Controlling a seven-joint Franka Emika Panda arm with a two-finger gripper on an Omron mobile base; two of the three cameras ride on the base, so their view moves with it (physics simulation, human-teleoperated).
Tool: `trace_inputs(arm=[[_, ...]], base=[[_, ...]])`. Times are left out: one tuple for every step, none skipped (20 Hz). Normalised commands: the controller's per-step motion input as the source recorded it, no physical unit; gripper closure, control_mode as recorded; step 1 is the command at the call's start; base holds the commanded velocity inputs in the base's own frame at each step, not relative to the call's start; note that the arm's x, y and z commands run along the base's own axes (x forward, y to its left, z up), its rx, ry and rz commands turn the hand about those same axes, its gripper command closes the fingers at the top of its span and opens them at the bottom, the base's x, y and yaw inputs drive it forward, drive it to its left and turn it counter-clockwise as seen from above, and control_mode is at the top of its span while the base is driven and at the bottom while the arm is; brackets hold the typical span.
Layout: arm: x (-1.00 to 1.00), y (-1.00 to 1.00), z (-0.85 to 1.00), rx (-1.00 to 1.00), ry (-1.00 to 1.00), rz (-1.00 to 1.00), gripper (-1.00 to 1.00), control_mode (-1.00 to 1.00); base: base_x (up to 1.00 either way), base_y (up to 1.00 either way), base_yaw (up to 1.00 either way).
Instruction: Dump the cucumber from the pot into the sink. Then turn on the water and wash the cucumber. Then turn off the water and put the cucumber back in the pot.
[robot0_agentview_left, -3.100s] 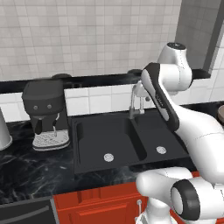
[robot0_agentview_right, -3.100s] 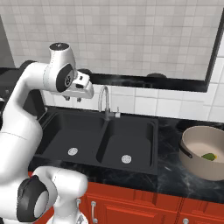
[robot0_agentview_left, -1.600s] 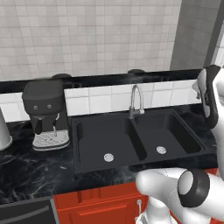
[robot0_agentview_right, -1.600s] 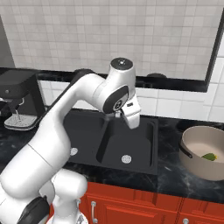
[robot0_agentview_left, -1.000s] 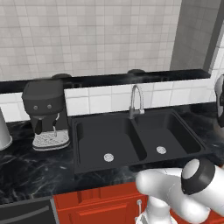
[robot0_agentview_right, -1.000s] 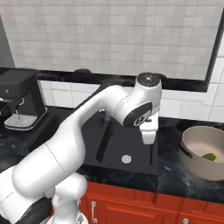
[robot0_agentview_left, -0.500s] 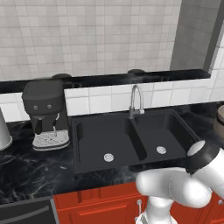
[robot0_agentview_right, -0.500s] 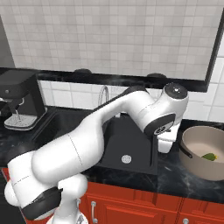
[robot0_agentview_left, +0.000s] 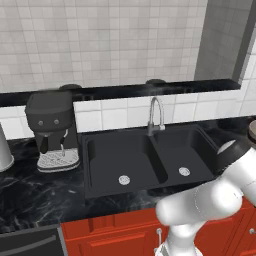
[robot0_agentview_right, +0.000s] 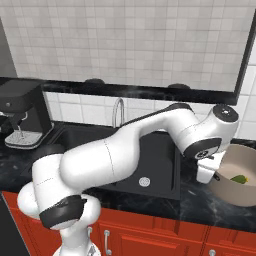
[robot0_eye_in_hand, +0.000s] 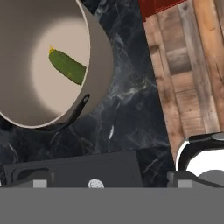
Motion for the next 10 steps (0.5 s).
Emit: trace_inputs(arm=[[0.00,-0.39,-0.18,0.04,0.05,-0.04,-1.00,-1.00],[0.00,-0.36,-0.19,0.02,0.05,-0.03,-1.00,-1.00],[0.00,-0.31,-0.21,0.01,0.05,0.00,-1.00,-1.00],[0.00,-0.28,-0.21,0.00,0.05,0.00,-1.00,-1.00],[0.00,-0.27,-0.21,0.00,0.05,0.00,-1.00,-1.00],[0.00,-0.27,-0.23,0.00,0.04,0.00,-1.00,-1.00],[0.00,-0.28,-0.25,0.00,0.04,0.00,-1.00,-1.00],[0.00,-0.29,-0.26,0.00,0.02,0.00,-1.00,-1.00],[0.00,-0.29,-0.30,0.00,0.03,0.00,-1.00,-1.00],[0.00,-0.26,-0.32,0.00,0.03,0.00,-1.00,-1.00]], base=[[0.00,0.00,0.00],[0.00,0.00,0.00],[0.00,0.00,0.00],[0.00,0.00,0.00],[0.00,0.00,0.00],[0.00,0.00,0.00],[0.00,0.00,0.00],[0.00,0.00,0.00],[0.00,0.00,0.00],[0.00,0.00,0.00]])
